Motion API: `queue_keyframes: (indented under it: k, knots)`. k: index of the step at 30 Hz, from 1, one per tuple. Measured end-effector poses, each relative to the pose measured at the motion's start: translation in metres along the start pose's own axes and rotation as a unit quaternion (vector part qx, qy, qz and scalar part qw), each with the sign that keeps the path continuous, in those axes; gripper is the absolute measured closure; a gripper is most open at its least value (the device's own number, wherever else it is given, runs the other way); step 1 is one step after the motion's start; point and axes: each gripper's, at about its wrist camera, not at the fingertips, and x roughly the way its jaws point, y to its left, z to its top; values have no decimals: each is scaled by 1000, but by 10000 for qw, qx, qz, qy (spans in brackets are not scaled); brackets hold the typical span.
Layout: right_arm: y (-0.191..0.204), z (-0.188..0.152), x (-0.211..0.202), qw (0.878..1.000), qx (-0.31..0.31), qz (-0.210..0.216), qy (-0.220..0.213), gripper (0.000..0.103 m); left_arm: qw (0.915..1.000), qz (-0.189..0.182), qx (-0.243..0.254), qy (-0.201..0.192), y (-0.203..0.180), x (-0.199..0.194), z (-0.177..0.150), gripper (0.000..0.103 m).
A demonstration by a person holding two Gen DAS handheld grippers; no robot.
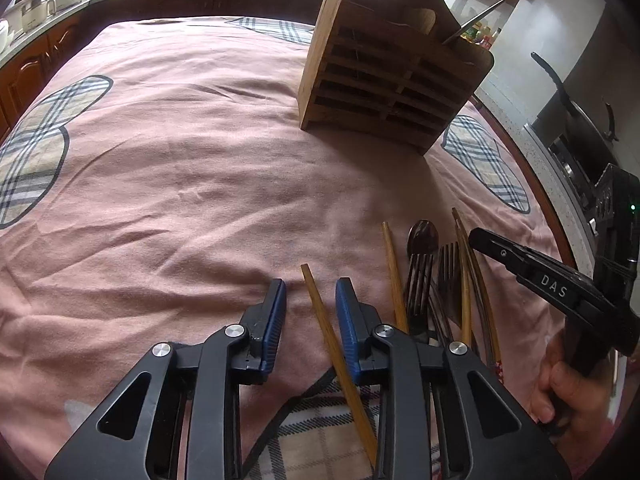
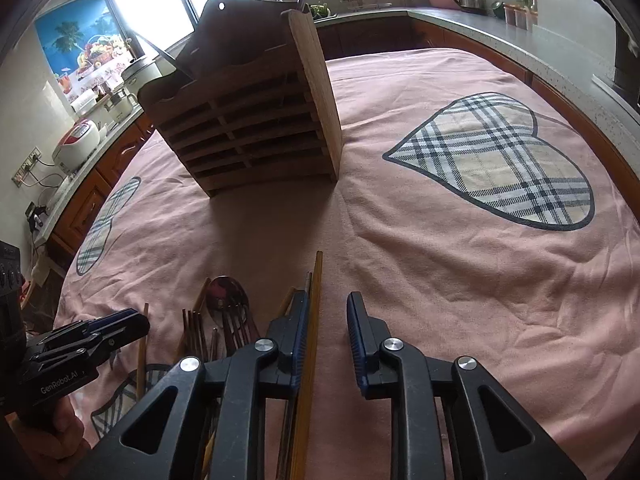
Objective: Organize utensils
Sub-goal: 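Close the left tool on a wooden chopstick while the right tool grasps another chopstick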
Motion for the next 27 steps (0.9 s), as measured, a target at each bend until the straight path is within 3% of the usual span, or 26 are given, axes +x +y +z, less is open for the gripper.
queue_keyframes:
  k: [14,16,18,21,27]
  knots:
    - [13,18,22,9986,-431,-171,252,87,9995,124,288,-4,-8,7,5,79]
    - [13,19,23,9986,-442,-157,258,87,9990,226,388,-26,-11,8,4,92]
    - [11,19,21,9986,-436,-163,262,96,9991,171,384,-28,-10,9,4,94]
    - [6,19,19,9994,-255,-16,253,98,9995,76,316,-2,-5,8,4,99]
    - [6,21,-11,9998,-162,116,-56,98,9997,-70,178,-175,-1,-15,4,99]
